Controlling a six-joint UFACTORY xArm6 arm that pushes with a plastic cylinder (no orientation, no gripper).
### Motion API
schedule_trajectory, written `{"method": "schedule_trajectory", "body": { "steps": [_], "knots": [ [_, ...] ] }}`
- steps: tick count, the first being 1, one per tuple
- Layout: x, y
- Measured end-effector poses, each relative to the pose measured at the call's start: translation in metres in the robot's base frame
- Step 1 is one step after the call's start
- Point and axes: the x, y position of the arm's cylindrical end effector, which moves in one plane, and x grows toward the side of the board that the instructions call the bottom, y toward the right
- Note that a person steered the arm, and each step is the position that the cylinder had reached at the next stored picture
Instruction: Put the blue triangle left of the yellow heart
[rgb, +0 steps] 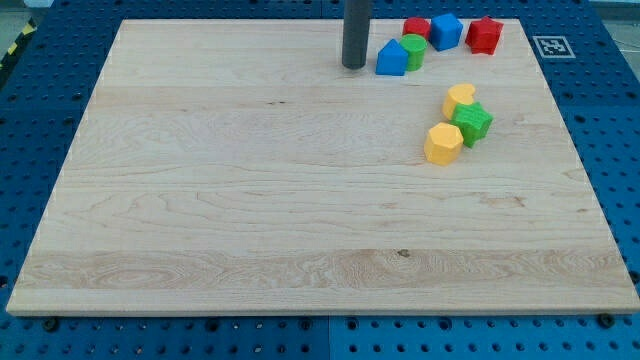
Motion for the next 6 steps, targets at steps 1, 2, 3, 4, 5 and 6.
{"method": "schedule_trajectory", "body": {
  "steps": [1,2,3,4,5,6],
  "knots": [
    [-0.030,0.002],
    [-0.038,0.011],
    [-0.031,0.025],
    [-0.006,0.038],
    [0.018,0.046],
    [0.009,0.046]
  ]
}}
